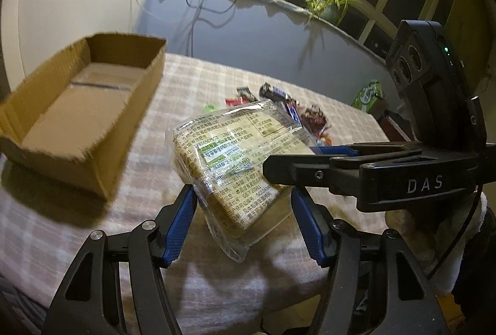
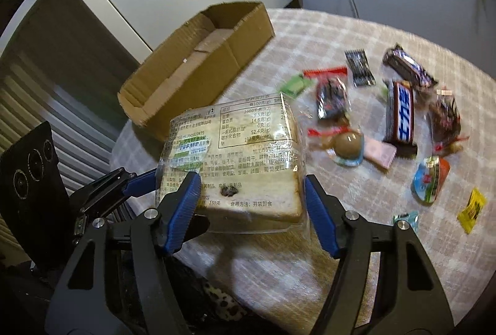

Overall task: Organize snacks
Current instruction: 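Carry the bread loaf with the left tool into the cardboard box and release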

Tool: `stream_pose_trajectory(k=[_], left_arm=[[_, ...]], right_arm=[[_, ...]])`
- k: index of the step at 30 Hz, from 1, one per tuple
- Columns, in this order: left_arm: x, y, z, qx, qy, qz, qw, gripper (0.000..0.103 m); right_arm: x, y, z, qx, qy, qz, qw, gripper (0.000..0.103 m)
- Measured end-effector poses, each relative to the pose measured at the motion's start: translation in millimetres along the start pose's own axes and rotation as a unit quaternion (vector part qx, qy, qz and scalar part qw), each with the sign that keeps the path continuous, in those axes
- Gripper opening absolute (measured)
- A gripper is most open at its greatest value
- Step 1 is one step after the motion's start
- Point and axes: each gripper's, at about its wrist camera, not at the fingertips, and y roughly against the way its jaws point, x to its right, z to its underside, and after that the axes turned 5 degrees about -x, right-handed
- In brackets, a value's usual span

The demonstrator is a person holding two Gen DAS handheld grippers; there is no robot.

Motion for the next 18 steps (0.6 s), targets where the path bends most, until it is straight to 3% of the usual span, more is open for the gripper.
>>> stream_pose_trajectory(k=[8, 18], left_arm=[[-15, 20, -18, 0.038, -0.007, -0.013, 0.9992, 0.063], [-50, 38, -34, 0.067, 0.001, -0.038, 0.9970, 0.063]], right_arm=[[-27, 8, -30, 0.021, 0.027, 0.000, 0.999, 0.070], [-62, -12, -67, 0.024, 0.061, -0.007, 0.998, 0.070]])
